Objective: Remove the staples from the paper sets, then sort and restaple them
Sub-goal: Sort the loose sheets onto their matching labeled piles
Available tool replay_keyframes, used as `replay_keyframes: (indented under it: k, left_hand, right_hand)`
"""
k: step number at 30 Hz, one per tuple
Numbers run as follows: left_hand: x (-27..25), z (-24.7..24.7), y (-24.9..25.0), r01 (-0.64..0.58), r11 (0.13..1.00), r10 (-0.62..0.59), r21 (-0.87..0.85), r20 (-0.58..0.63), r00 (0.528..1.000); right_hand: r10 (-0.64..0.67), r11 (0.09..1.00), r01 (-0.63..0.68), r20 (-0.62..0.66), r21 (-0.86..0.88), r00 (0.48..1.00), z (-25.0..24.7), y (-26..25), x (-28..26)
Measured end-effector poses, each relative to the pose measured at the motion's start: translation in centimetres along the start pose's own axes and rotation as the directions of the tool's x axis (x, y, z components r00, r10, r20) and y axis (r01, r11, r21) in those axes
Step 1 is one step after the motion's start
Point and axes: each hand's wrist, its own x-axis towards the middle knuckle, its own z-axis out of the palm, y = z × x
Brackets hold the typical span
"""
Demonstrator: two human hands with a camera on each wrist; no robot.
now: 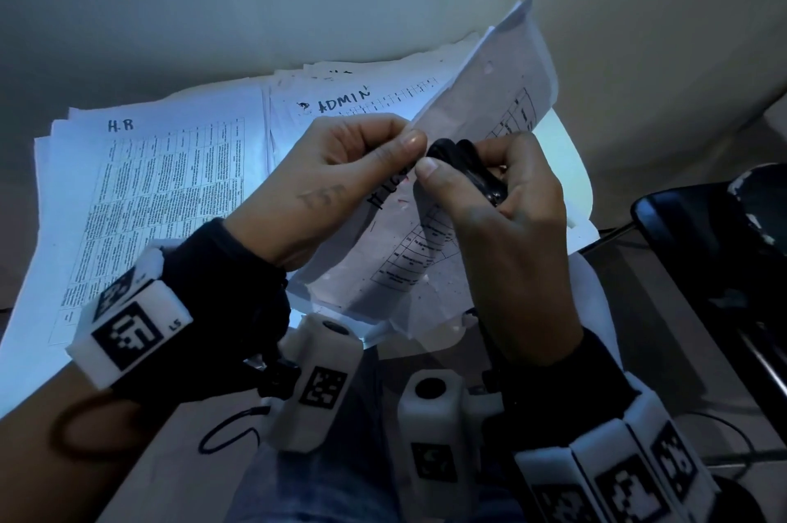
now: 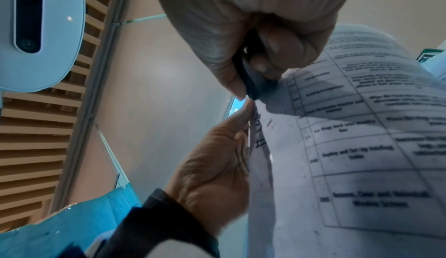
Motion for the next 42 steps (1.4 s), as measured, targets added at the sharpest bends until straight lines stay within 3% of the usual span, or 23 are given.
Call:
replay_keyframes:
  k: [5, 13, 20, 23, 25, 28, 33, 36, 39, 42]
  left_hand:
    - [0.2, 0.2, 0.3, 0.034, 0.999, -0.035, -0.014, -0.033, 0.999]
    - [0.1, 1.6, 0.5, -0.046, 0.999, 0.041, -0.021, -0.176, 0.984]
    - [0.6, 1.1, 0.1, -0.028, 0.967, 0.094, 0.252, -0.255, 0.962]
    - [0.9, -0.3, 0.6, -0.053, 0.981, 0.116, 0.186, -0.344, 0.932]
    - [0.8, -0.7, 1.1, -0.056, 0.996, 0.078, 0.074, -0.33, 0.941]
    - [0.5, -0.7, 1.3, -0.038, 0.992, 0.072, 0.124, -0.28, 0.957]
    - [1.0, -1.2, 0.8, -0.018, 0.996, 0.037, 0.086, -0.231, 0.972]
    - [1.3, -1.3, 0.5, -0.04, 0.959, 0.112, 0.28, -0.247, 0.962]
    - [1.6, -1.7, 0.4, -0.023, 0.85, 0.204, 0.526, -0.288, 0.936]
    - [1.6, -2.2, 0.4, -0.017, 0.887, 0.161, 0.462, -0.274, 0.948]
  right_hand:
    - [0.035, 0.999, -0.036, 0.034, 0.033, 0.999, 0.0, 0.0, 0.0]
    - [0.014, 1.0, -0.014, 0.038, 0.013, 0.999, -0.1, 0.3, -0.6]
    - [0.014, 0.997, -0.017, 0.041, 0.075, 0.999, -0.3, 0.7, -1.1]
    - [0.037, 0.996, -0.042, 0.064, 0.08, 0.997, -0.6, 0.9, -1.7]
    - [0.053, 0.996, -0.055, 0.03, 0.068, 0.998, -1.1, 1.4, -1.2]
    - [0.037, 0.997, -0.037, 0.012, 0.061, 0.999, -1.5, 1.5, 0.1]
    - [-0.082, 0.997, 0.082, 0.086, 0.006, 0.993, -0.8, 1.0, 1.3]
    - [-0.103, 0.994, 0.106, 0.095, -0.03, 0.99, -0.3, 1.4, 2.0]
    - [-0.055, 0.996, 0.059, 0.058, -0.073, 0.997, -0.7, 2.2, 3.0]
    - [-0.027, 0.992, 0.032, 0.037, -0.124, 0.999, -0.9, 2.7, 3.9]
